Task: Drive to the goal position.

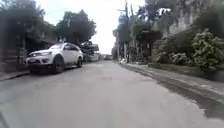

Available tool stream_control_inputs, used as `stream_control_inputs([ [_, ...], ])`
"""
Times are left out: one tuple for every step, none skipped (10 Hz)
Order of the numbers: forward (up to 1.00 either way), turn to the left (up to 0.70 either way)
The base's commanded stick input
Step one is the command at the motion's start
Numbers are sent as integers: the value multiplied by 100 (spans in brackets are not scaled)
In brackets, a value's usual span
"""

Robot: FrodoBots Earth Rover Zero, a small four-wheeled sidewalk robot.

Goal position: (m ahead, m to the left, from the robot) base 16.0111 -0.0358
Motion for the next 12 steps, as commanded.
stream_control_inputs([
  [85, 0],
  [85, 0],
  [85, 0],
  [85, 0],
  [85, 0],
  [85, 0],
  [85, 0],
  [85, 0],
  [85, 0],
  [85, 0],
  [85, 0],
  [85, -33],
])
